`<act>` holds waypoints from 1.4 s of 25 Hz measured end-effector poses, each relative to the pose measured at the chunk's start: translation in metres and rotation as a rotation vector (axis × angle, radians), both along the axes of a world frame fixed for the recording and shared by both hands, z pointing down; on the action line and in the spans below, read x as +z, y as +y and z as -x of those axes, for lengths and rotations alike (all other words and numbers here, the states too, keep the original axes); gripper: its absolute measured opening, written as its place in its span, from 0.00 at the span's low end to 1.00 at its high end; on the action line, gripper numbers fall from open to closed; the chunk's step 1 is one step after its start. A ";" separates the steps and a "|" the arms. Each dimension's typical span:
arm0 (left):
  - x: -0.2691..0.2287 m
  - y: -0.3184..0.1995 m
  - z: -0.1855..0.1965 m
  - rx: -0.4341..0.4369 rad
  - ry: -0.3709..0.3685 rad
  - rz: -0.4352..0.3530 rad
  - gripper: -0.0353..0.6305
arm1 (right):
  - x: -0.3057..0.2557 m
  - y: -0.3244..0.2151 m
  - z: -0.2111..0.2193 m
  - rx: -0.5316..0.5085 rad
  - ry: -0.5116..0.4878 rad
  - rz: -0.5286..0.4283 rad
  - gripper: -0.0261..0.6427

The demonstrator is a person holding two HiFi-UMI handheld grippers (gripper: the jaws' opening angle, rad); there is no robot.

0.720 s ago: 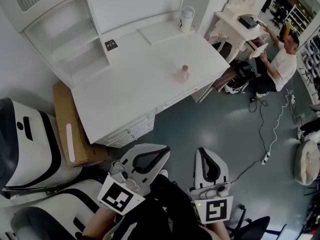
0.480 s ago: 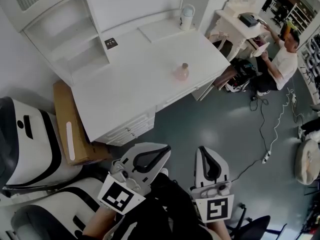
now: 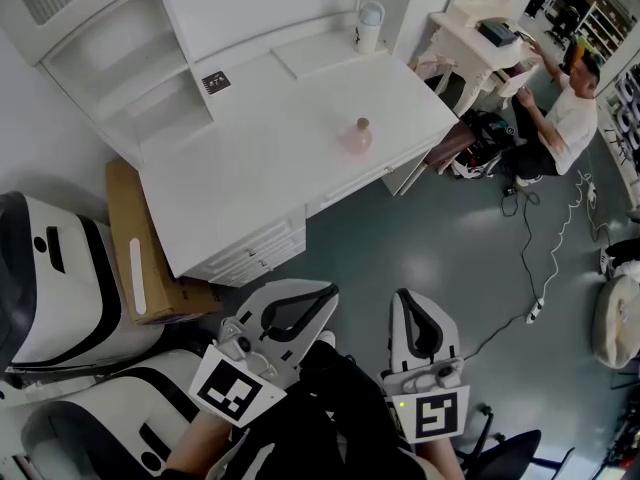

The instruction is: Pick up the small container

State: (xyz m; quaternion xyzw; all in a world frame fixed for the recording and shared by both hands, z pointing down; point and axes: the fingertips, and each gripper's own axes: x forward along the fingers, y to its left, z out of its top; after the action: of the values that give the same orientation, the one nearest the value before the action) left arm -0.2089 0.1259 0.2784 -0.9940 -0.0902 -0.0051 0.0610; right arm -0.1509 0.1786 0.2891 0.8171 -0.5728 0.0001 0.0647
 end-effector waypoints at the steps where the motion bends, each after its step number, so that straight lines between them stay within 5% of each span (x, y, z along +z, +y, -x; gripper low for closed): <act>1: 0.000 0.002 -0.002 -0.002 0.000 -0.002 0.05 | 0.001 0.003 -0.002 -0.004 -0.003 0.001 0.04; 35: -0.006 0.044 -0.053 0.040 0.055 -0.046 0.05 | -0.001 0.051 -0.049 0.042 0.057 -0.032 0.04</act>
State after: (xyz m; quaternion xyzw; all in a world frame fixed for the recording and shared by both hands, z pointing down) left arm -0.1555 0.1702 0.2723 -0.9902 -0.1082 0.0215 0.0862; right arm -0.1017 0.2299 0.2879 0.8297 -0.5532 -0.0311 0.0680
